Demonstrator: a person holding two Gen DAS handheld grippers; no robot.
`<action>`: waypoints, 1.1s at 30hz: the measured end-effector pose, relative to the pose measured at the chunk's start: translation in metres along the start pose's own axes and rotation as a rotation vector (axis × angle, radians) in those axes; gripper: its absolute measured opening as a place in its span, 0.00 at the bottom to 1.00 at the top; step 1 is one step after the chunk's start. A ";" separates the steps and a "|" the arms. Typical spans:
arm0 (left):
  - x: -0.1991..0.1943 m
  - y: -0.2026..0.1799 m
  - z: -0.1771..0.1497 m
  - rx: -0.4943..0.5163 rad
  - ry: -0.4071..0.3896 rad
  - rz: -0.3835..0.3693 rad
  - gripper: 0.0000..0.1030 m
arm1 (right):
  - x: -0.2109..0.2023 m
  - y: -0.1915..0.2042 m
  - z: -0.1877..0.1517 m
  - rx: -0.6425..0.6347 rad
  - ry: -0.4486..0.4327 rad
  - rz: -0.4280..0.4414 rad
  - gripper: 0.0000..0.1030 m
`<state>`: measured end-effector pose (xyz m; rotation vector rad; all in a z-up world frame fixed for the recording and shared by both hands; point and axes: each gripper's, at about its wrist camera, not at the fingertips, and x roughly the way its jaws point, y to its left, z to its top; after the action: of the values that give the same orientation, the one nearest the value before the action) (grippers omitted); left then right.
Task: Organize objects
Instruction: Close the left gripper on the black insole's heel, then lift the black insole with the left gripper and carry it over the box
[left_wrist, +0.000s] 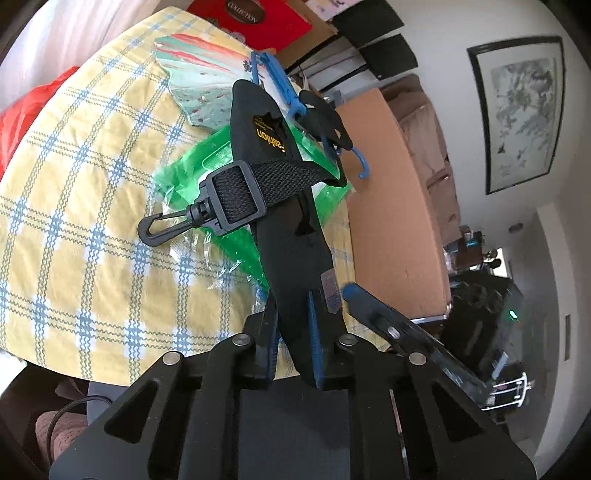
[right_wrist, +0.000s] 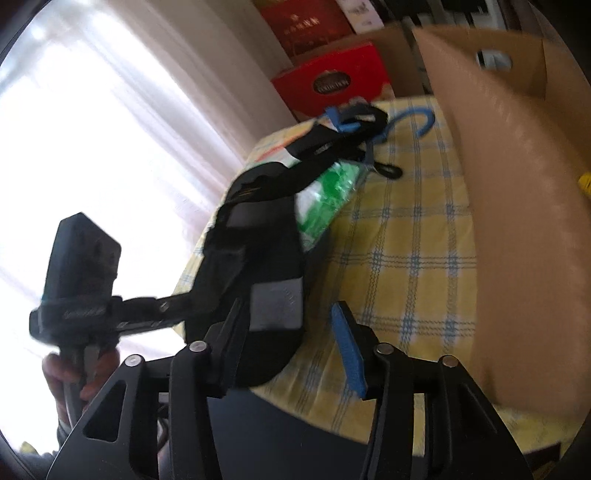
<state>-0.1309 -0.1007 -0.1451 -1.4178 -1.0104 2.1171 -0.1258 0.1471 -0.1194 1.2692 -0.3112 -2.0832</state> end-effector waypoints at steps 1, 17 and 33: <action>0.001 0.001 0.000 0.001 0.003 0.001 0.13 | 0.005 0.002 0.001 -0.008 0.013 0.003 0.37; -0.012 -0.005 -0.006 0.033 0.005 -0.034 0.21 | -0.036 0.030 -0.003 -0.070 -0.056 0.031 0.18; -0.007 -0.062 -0.022 0.131 0.102 -0.036 0.27 | -0.104 0.047 -0.033 -0.033 -0.104 -0.059 0.18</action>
<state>-0.1122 -0.0570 -0.0987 -1.4173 -0.8373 2.0232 -0.0466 0.1844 -0.0391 1.1662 -0.2869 -2.1997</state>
